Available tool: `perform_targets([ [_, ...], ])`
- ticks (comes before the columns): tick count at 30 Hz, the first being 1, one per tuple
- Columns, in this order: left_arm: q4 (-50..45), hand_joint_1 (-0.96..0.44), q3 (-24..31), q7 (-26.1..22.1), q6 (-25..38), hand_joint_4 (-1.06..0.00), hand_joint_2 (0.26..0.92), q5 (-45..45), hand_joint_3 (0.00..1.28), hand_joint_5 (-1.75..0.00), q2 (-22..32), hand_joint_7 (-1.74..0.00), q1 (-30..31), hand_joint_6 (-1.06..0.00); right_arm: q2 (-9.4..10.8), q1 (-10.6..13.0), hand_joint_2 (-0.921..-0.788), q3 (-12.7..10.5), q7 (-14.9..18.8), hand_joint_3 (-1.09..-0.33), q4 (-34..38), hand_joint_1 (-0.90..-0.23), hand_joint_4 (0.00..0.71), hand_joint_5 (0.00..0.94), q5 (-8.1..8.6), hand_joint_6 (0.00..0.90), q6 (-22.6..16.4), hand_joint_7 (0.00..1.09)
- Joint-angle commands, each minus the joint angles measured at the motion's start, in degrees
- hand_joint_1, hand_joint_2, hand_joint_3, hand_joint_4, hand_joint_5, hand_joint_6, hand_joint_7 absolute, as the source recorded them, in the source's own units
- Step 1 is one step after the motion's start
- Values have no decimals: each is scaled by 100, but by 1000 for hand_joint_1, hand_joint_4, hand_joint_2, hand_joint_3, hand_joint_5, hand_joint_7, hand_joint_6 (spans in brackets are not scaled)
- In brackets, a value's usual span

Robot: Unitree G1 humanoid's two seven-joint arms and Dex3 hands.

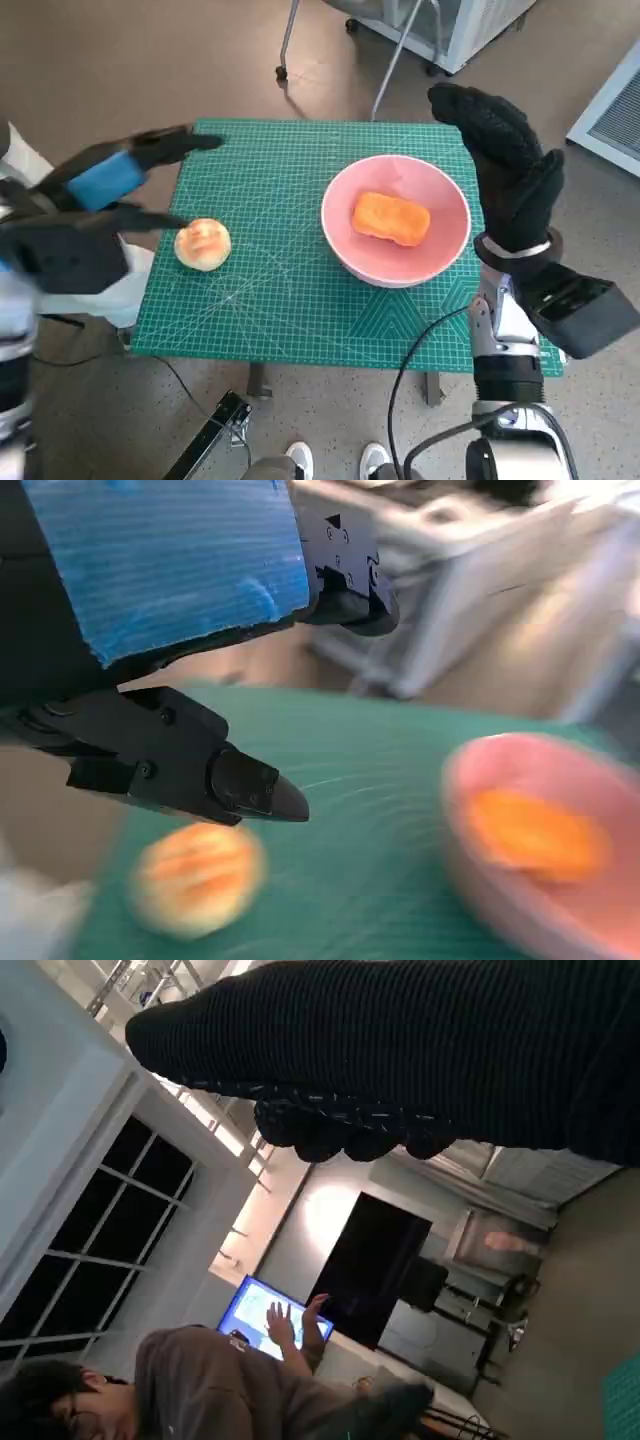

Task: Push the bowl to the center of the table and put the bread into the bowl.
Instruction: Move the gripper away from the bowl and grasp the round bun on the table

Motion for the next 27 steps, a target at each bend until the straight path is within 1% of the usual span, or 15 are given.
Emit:
perform_targets([
  [1, 101, -254, 46, -29, -20, -146, 833, 72, 0, 0, 295, -100, 180, -301, 62, 68, -921, -9, 8, -722, 124, -682, 265, 11, 43, -1, 99, 770],
  [6, 364, -250, -42, 45, -96, -127, 828, 185, 0, 0, 417, -72, 296, -288, 74, 49, -921, -9, 42, -719, 145, -682, 265, 11, 57, -1, 116, 772],
  [10, 589, -239, -172, 117, -166, -117, 824, 321, 0, 0, 413, -57, 322, -282, 77, 39, -921, 4, 60, -718, 148, -682, 265, 11, 54, -1, 116, 773],
  [16, 1074, -225, -545, 292, -210, -106, 814, 689, 0, 0, 294, -43, 192, -277, 57, 13, -921, -6, 106, -720, 231, -681, 265, 11, 51, -1, 73, 774],
  [20, 1435, -212, -811, 417, -183, -101, 811, 921, 0, 0, 144, -36, 45, -275, 48, -6, -921, -11, 129, -721, 276, -676, 266, 11, 42, -1, 54, 774],
  [23, 1967, -203, -1080, 595, -235, -98, 809, 1150, 0, 0, -73, -33, -166, -274, 34, 4, -921, -8, 132, -722, 269, -674, 266, 11, 15, -1, 30, 774],
  [27, 2412, -195, -1314, 738, -275, -95, 809, 1334, 0, 0, -291, -28, -369, -274, 10, 21, -921, -8, 141, -722, 248, -671, 267, 11, 2, -1, 15, 771],
])
